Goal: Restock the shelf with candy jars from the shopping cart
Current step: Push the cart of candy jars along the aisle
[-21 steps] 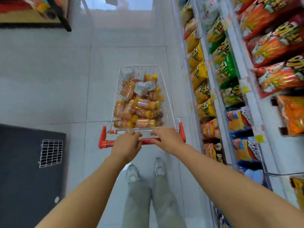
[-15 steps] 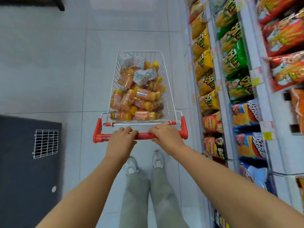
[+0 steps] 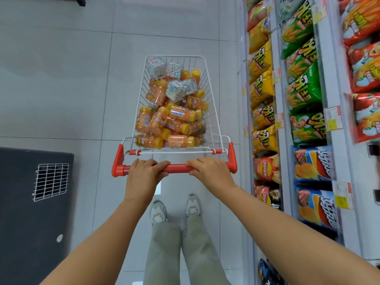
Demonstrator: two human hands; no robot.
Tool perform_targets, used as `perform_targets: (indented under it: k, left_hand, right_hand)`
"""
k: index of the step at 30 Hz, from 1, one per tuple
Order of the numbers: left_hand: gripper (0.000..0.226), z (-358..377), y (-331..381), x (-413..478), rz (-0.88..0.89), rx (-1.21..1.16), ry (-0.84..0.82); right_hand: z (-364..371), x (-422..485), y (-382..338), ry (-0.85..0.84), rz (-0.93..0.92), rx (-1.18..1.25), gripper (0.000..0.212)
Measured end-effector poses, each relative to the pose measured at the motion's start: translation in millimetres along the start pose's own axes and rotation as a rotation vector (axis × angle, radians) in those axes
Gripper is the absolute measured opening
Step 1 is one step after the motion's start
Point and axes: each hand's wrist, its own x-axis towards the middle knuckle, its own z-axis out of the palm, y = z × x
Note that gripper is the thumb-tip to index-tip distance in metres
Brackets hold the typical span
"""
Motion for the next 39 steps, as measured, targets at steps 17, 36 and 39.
perform_targets:
  k: [17, 36, 39]
  left_hand:
    - [0.034, -42.7, 10.0, 182.3, -0.212, -0.158, -0.006]
    - [0.03, -129.3, -15.0, 447.3, -0.073, -0.14, -0.062]
    - [0.029, -142.8, -13.9, 494.9, -0.054, -0.127, -0.04]
  right_hand:
    - [-49.9, 157.0, 75.3, 0.207, 0.233, 0.289, 0.024]
    - [-136.1, 373.9, 146.3, 0.377, 0.394, 0.34, 0.017]
    - [-153.4, 412.0, 165.7, 0.407, 0.379, 0.311, 0.024]
